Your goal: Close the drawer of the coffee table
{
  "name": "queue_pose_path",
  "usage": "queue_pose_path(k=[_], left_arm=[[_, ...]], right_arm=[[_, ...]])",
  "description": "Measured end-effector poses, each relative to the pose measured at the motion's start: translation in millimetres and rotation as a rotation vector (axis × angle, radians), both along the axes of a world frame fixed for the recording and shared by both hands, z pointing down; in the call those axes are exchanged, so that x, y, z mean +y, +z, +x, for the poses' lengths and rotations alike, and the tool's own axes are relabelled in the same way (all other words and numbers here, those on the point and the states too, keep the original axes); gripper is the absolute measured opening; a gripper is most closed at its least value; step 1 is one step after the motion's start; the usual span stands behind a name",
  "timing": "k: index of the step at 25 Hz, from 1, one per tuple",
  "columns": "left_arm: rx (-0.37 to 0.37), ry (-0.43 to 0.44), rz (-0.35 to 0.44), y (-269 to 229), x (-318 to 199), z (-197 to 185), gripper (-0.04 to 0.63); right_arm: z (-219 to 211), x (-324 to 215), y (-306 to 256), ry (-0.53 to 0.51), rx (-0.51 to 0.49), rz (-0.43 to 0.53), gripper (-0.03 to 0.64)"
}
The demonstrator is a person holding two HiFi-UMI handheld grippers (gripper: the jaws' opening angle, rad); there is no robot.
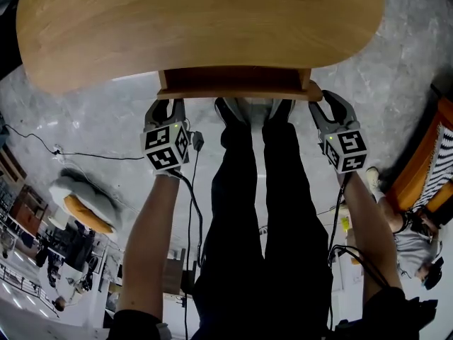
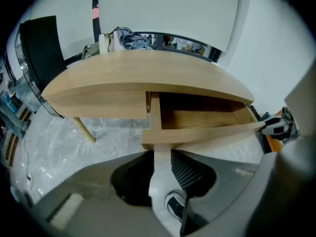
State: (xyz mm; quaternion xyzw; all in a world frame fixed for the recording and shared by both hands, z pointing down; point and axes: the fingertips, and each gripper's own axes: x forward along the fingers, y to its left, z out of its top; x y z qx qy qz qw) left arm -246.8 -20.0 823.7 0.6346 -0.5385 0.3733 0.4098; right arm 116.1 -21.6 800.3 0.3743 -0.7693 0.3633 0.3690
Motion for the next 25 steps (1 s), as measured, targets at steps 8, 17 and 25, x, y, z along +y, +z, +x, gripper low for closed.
queue_pose_path(k=[8, 17, 25], left_arm=[[-0.003, -0.008, 0.047, 1, -31, 4, 0.118], [-0.018, -0.015, 0.096, -1, -61, 6, 0.118], [-0.033, -0.027, 0.141, -2, -85, 6, 0.118]], right_arm=[[4, -33, 0, 0.035, -0.008, 0.036, 0.16], [6, -64, -1, 0.088, -0.039, 0.057, 0.16], [7, -87, -1, 0.138, -0.057, 0.077, 0.16]])
